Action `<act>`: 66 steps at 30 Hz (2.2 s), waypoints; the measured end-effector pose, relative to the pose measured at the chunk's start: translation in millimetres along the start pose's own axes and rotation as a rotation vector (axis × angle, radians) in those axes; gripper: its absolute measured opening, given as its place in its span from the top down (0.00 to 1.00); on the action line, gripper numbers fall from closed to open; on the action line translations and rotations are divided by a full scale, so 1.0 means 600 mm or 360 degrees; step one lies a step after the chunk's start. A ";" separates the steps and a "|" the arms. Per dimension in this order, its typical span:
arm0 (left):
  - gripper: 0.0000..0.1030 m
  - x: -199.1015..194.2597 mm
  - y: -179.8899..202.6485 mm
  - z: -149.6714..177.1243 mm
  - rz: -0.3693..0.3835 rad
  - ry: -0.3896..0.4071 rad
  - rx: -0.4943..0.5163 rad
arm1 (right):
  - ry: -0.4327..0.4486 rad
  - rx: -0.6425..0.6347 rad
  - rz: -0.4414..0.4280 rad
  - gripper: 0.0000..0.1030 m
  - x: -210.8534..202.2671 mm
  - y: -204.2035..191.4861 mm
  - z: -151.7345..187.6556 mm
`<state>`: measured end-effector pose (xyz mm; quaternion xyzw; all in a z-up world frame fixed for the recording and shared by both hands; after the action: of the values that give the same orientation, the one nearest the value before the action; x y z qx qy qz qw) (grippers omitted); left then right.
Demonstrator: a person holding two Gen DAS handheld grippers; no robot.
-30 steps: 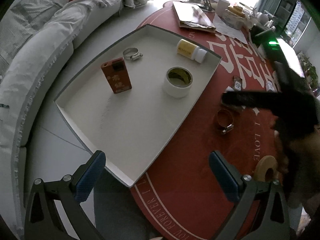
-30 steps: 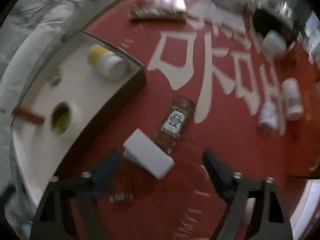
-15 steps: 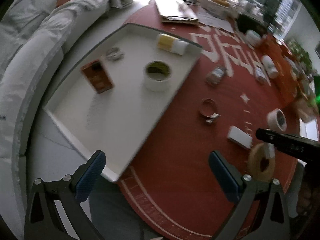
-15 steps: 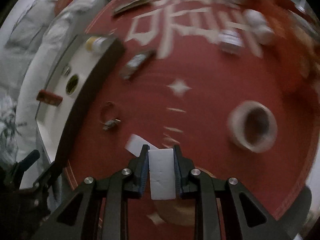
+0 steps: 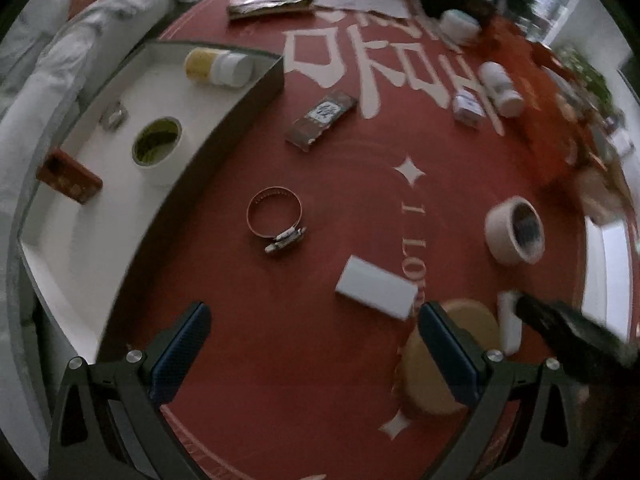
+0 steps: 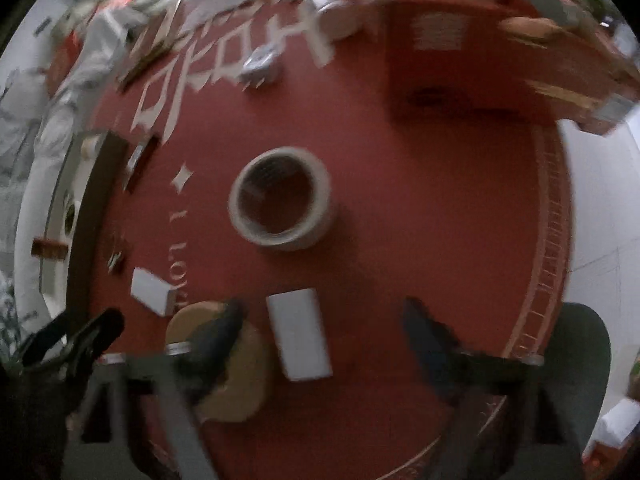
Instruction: Organize rigid objects
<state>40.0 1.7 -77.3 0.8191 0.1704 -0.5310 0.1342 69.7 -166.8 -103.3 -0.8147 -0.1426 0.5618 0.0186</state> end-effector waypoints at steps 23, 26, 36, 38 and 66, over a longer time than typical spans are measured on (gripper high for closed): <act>0.00 0.082 -0.009 -0.008 -0.0205 -0.0197 -0.0403 | -0.0015 -0.0134 0.0119 0.17 0.016 -0.002 0.019; 0.01 0.082 -0.003 -0.005 -0.0157 -0.0211 -0.0287 | -0.0032 -0.0317 0.0237 0.27 0.024 -0.029 0.026; 0.75 0.039 0.012 0.013 0.0061 -0.0104 -0.0006 | -0.0038 -0.0455 0.0167 0.75 -0.002 -0.038 0.056; 0.73 0.040 0.015 0.015 0.0035 -0.0078 -0.0019 | -0.0035 -0.0449 0.0172 0.75 -0.002 -0.036 0.057; 0.76 -0.011 -0.009 0.031 0.0126 0.0033 0.0026 | 0.0152 -0.0429 0.0057 0.49 -0.037 -0.075 -0.018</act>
<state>20.3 -1.8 -78.9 0.8318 0.1349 -0.5181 0.1467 62.7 -128.0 -70.5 -0.8380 -0.2011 0.4984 -0.0944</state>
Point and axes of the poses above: each gripper's, at about its wrist camera, not at the fingertips, and x roughly the way its jaws point, y to its right, z to its underside, the point moved 3 cm from there along x, roughly the way its jaws point, and after that the axes turned 9 degrees about y, right-handed, at the moved point
